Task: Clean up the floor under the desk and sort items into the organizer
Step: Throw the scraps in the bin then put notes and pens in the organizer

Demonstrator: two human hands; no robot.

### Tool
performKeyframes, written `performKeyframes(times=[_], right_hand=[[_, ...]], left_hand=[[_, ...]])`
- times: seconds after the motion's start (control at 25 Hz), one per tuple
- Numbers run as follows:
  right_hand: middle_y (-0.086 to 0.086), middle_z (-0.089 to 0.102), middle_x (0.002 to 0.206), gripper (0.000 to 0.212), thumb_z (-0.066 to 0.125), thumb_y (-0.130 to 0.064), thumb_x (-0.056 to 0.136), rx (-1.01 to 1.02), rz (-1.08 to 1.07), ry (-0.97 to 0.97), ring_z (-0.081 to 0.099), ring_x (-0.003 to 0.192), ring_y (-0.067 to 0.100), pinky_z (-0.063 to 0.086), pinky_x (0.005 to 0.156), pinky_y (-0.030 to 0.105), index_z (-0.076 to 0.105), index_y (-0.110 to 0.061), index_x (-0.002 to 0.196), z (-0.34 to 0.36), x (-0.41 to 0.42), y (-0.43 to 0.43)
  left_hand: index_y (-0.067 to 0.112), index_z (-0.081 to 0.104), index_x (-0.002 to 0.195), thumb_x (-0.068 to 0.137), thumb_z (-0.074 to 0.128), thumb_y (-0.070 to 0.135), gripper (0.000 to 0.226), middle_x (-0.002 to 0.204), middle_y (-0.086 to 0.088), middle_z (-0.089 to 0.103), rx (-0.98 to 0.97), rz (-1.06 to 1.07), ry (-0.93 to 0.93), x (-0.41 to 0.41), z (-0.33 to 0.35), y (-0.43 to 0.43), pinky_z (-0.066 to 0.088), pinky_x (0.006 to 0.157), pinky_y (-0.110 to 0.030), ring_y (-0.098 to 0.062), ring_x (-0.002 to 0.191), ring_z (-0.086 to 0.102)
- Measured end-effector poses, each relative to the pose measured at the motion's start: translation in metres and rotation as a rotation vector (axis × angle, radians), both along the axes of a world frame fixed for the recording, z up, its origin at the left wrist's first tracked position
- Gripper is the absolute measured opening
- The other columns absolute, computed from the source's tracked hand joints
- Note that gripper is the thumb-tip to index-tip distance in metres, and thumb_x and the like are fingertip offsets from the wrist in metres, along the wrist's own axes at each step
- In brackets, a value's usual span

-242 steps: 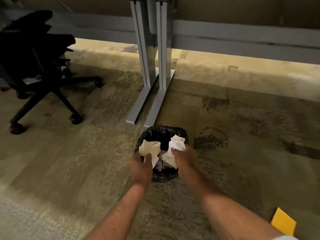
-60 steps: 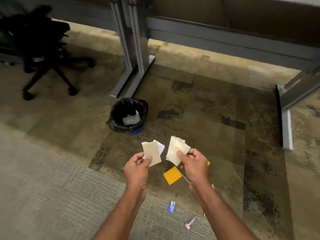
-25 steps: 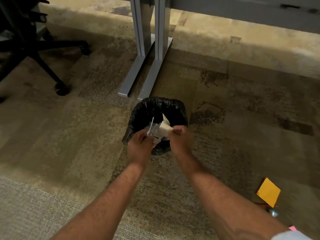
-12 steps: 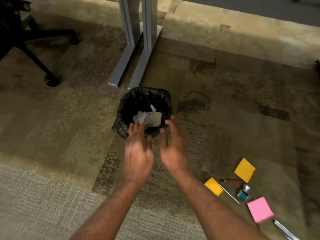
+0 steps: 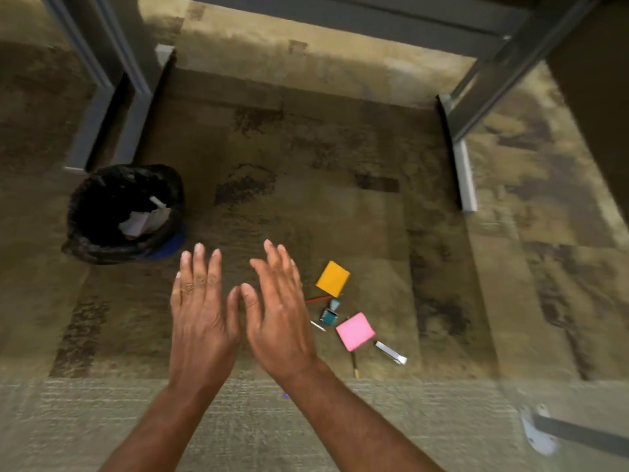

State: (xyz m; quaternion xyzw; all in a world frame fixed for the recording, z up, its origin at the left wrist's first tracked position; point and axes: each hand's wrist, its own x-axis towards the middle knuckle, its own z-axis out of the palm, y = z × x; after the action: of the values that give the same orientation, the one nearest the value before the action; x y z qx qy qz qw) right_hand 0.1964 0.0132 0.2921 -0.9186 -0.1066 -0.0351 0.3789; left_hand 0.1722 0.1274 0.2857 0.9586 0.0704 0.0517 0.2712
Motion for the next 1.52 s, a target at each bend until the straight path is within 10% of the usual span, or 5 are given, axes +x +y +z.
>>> performKeyframes(times=[0.44,1.04,1.24,1.52], right_hand=[[-0.005,0.019,0.164,0.039,0.042,-0.029,0.104,-0.109,-0.291,0.079,0.005,0.152,0.009,0.014,0.124,0.033,0.047,-0.015,0.140,-0.021,-0.048,-0.221],[0.011,0.035,0.156,0.040,0.058,-0.019,0.095,-0.217,-0.407,0.312,0.027,0.147,0.027,0.034,0.116,0.043,0.053,-0.009,0.133,-0.315,-0.058,-0.242],[0.007,0.045,0.146,0.059,0.067,-0.037,0.086,-0.389,-0.396,0.379,0.043,0.133,0.029,0.037,0.109,0.043,0.047,-0.016,0.137,-0.352,-0.042,-0.246],[0.002,0.041,0.145,0.085,0.067,-0.049,0.080,-0.528,-0.384,0.526,0.038,0.135,0.025,0.032,0.108,0.045,0.026,-0.020,0.149,-0.367,-0.027,-0.251]], left_hand=[[0.017,0.021,0.158,0.104,0.039,0.025,0.057,0.168,-0.001,0.007,-0.060,0.113,0.005,-0.060,-0.024,-0.118,0.012,0.124,-0.050,-0.014,0.155,-0.005],[0.008,0.037,0.150,0.097,0.055,0.025,0.058,0.161,-0.014,0.029,-0.011,0.115,0.149,-0.043,-0.302,-0.092,0.027,0.116,-0.055,-0.030,0.153,0.016],[0.011,0.053,0.139,0.087,0.070,0.028,0.057,0.139,-0.014,0.059,0.116,0.092,0.313,-0.024,-0.350,-0.084,0.033,0.105,-0.052,-0.037,0.132,0.048],[0.022,0.039,0.150,0.088,0.064,0.039,0.069,0.153,-0.004,0.044,0.121,0.093,0.400,-0.003,-0.362,-0.103,0.022,0.111,-0.048,-0.027,0.142,0.034]])
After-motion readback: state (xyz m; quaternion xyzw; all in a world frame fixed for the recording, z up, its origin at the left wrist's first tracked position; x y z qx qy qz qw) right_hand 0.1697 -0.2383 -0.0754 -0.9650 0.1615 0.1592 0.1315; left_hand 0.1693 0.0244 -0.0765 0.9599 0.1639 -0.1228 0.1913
